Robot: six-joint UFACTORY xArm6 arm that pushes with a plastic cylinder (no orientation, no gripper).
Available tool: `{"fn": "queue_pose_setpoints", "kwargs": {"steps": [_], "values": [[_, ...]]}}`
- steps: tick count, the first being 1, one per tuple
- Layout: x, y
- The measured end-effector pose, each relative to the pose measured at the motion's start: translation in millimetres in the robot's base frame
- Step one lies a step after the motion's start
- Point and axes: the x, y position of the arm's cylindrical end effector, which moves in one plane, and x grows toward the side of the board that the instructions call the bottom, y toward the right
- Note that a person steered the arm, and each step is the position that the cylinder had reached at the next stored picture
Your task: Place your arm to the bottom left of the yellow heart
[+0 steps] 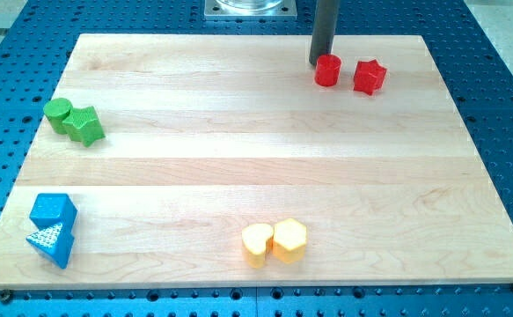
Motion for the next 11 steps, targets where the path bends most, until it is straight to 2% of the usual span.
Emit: {"fn": "queue_pose_setpoints", "kwargs": {"steps": [1, 2, 3, 4, 5, 6, 7, 8, 9, 11], "values": [[19.5, -12.8], [62.1, -28.7], [78.2, -30.1], [85.5, -66.8], [125.5, -160.6], [187.6, -226.0], [260.4, -253.5], [344.8, -237.9], [360.5, -195.8], [360.5, -99.2]]}}
